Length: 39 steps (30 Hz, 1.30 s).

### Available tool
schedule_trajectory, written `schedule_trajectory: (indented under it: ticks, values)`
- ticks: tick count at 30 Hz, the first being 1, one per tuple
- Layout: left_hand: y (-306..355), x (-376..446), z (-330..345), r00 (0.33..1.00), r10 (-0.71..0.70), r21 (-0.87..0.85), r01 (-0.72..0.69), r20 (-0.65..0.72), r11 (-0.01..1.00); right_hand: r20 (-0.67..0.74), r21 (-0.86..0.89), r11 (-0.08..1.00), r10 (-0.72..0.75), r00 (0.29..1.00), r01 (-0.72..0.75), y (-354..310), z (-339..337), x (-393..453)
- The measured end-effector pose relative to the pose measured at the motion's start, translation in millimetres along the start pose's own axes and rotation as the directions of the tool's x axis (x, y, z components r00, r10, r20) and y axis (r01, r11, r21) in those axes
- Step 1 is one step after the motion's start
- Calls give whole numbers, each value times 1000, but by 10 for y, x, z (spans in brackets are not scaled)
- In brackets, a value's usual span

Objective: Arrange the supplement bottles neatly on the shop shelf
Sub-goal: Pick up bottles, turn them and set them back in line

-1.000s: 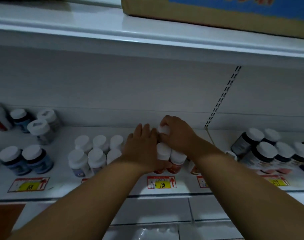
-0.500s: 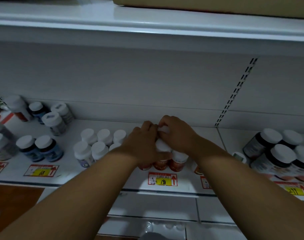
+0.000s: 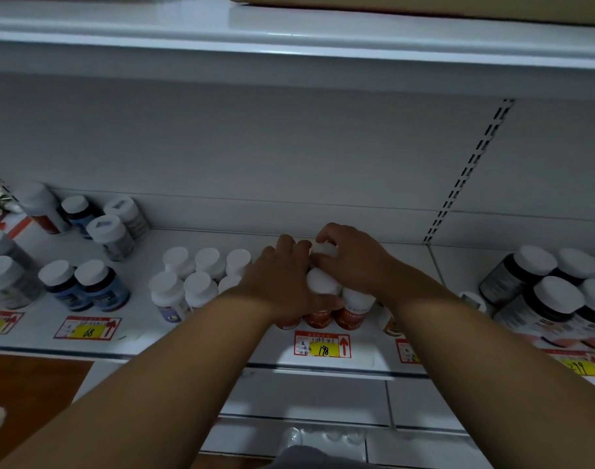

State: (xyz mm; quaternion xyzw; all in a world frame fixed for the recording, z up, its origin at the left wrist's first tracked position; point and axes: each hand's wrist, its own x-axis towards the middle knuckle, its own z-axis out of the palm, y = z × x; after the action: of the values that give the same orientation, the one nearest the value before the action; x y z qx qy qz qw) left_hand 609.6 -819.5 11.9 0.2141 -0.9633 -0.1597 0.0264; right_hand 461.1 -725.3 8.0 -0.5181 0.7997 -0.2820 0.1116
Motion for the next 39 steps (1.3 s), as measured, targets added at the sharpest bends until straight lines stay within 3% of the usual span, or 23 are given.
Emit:
schedule_trajectory:
  ticks: [6,16,22,27,30,35,39]
  values:
    - [51,-20,47,977,71,102,-52,-200,993,28,-40,999,-1,1000,2,-34,21,35]
    - [-18,-87,-37,984,75,30,-71,-159,997,86,-92,993,79,993,-71,-80,-58,-9]
    - [-169,-341,-252,950,39,-3,-42,-310,999,-9,-138,990,-22,1000,20,-415,-97,54]
    - [-720,-761,-550,847,-55,-134,-20,-528,991,-76,-85,985,-157,985,151,-1068,179,296]
    - [-1229,-1015,-723,772,-70,-118,-6,-632,993,-65,-56,975,-220,973,217,-1557,499,518]
    - [-2089,-1315,-982,809,-141,-120,87,-570,989,-2,-43,966,-254,967,254,-2354,1145,996]
    - [-2669,-1474,-1150,842,-106,-56,89,-530,994,67,-72,983,-166,984,171,-2758,1672,1412]
